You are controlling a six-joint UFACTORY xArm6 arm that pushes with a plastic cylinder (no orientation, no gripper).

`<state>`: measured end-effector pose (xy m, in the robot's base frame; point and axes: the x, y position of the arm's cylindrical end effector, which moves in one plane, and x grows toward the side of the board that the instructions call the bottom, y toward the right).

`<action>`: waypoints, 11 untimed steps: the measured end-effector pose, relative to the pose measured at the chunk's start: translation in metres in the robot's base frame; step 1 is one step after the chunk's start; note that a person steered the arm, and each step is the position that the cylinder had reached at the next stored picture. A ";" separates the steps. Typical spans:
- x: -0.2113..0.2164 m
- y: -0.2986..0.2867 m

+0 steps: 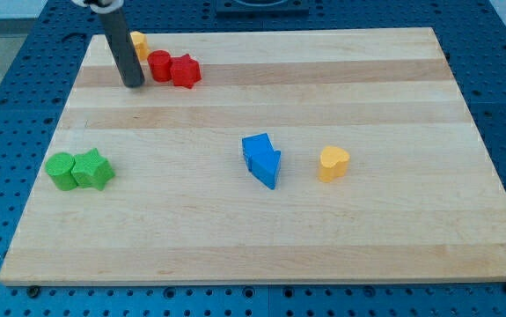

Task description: Move the blue triangle to the top center

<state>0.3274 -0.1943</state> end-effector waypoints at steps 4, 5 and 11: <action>0.129 0.076; 0.175 0.090; 0.131 0.264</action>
<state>0.4588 0.0696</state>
